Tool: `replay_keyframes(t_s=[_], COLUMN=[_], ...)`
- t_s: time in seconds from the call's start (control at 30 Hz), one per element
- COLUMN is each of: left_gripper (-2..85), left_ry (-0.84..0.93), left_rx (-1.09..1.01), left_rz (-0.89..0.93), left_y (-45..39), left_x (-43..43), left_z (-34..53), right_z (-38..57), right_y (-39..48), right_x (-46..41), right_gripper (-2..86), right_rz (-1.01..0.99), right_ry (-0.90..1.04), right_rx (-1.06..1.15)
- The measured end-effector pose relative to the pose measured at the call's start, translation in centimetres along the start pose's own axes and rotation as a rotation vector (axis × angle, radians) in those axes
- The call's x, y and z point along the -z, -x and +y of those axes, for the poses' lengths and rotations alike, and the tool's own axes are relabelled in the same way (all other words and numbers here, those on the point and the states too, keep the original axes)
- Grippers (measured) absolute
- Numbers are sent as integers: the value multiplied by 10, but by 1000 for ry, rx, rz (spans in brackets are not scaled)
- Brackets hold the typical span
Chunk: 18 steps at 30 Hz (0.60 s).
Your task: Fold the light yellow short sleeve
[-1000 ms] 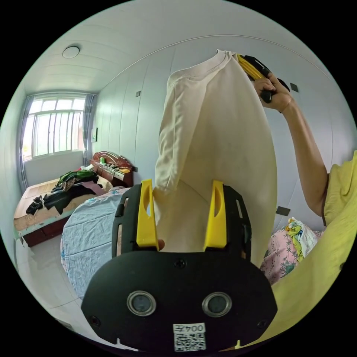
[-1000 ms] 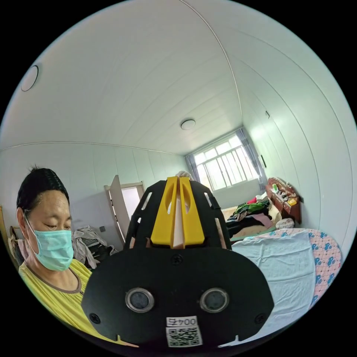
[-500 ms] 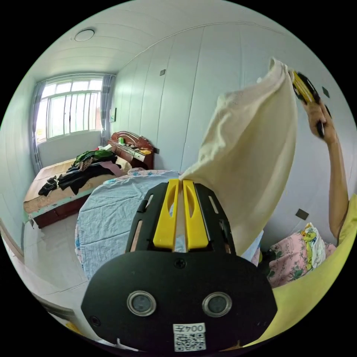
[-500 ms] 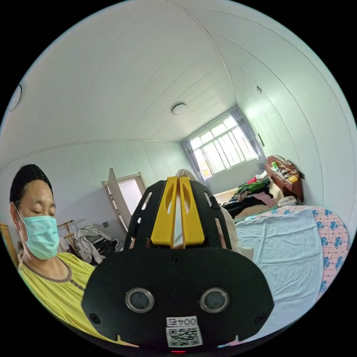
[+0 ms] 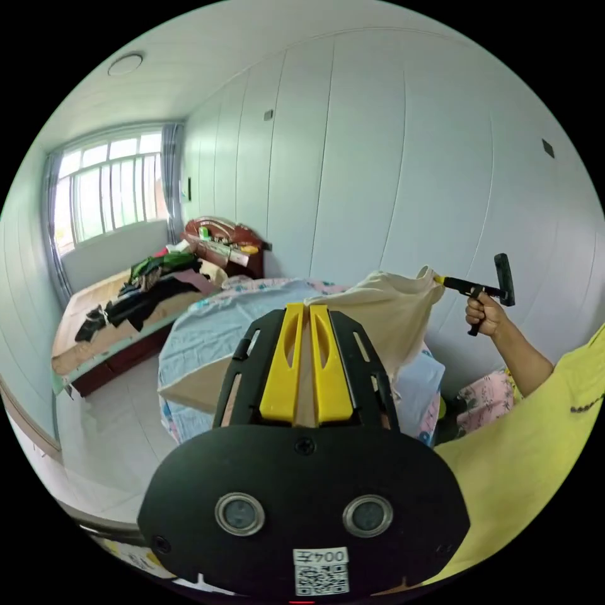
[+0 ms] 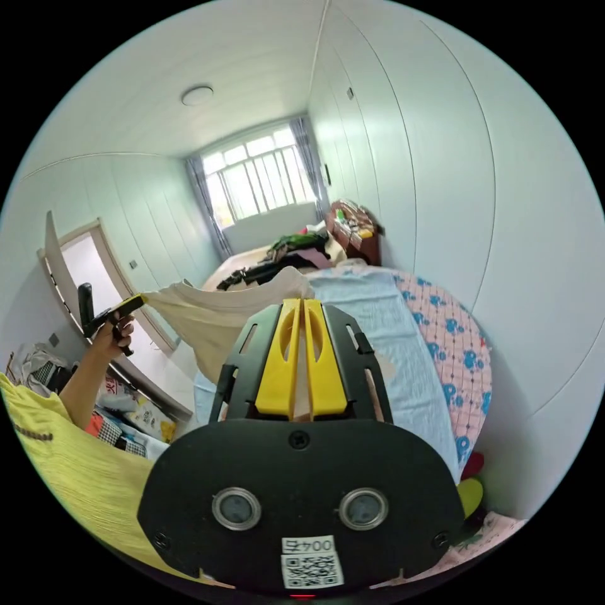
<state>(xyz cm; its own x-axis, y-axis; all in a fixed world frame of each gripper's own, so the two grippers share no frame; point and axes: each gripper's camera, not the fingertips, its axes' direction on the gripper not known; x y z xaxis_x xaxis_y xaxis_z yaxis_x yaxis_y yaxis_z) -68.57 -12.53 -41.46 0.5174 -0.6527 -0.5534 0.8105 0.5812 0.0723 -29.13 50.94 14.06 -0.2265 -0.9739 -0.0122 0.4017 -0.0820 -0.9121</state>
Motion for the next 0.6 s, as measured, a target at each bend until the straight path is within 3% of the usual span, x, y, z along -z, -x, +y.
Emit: replay_keyframes(t_s=[0.2, 0.37, 0.53, 0.6], left_gripper=[15, 16, 16, 16], left_ry=[232, 320, 311, 303], left_rx=[128, 241, 223, 190], left_rz=[70, 169, 191, 199], left_y=[2, -10, -29, -40], left_x=[-71, -106, -118, -120], left_z=[110, 143, 134, 127], right_z=[102, 159, 194, 212], right_y=[-92, -169, -228, -247], right_x=[-102, -155, -147, -126], right_gripper=[2, 37, 144, 162], right_rz=[-13, -46, -57, -174], right_ry=[276, 445, 462, 427], right_rx=[-122, -279, -420, -520])
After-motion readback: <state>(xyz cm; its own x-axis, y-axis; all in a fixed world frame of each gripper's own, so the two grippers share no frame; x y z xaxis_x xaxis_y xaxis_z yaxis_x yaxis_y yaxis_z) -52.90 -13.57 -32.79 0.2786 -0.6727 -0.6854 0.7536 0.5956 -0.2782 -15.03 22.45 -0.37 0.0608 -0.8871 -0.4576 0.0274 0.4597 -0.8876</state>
